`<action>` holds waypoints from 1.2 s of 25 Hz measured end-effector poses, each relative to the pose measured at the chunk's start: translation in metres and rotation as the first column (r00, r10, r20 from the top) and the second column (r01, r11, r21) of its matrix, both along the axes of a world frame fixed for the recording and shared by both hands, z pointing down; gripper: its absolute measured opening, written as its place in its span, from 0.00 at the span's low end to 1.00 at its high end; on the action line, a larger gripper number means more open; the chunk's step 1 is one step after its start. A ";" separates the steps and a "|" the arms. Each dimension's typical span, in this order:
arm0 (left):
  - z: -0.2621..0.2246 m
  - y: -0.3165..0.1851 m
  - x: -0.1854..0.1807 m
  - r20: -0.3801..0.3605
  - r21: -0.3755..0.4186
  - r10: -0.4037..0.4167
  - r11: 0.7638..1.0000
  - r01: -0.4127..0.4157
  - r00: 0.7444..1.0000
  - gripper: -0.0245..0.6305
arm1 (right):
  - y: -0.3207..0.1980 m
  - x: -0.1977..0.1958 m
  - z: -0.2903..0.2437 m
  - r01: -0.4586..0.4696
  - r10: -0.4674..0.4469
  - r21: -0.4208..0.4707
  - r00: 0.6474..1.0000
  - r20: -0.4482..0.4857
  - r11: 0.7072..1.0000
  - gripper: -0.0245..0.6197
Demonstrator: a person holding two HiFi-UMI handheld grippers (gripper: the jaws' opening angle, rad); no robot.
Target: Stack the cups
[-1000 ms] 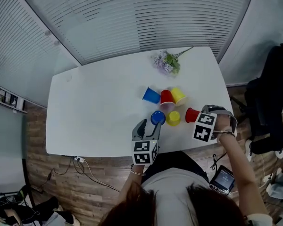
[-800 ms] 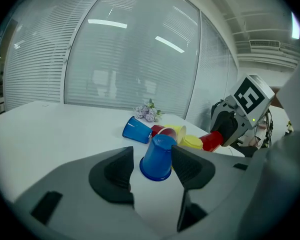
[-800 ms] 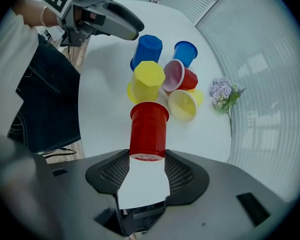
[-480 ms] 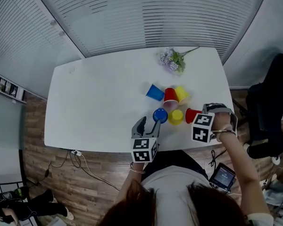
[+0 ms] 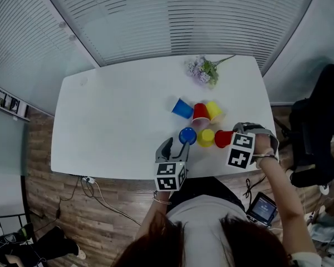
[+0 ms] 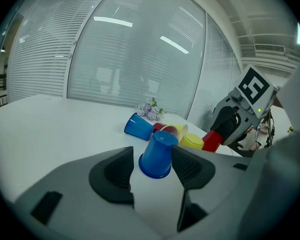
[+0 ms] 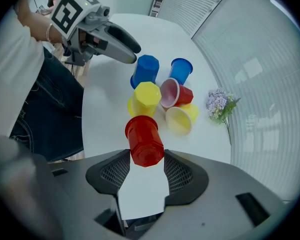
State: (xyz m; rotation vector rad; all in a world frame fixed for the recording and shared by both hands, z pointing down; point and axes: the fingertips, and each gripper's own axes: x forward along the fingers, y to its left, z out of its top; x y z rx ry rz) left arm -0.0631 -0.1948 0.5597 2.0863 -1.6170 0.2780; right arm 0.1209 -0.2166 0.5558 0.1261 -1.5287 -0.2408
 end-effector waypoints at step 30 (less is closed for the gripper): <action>-0.022 0.008 -0.008 -0.009 0.021 0.028 0.999 -0.028 1.000 0.34 | -0.009 -0.030 -0.009 -0.162 0.160 -0.022 0.933 0.322 0.987 0.48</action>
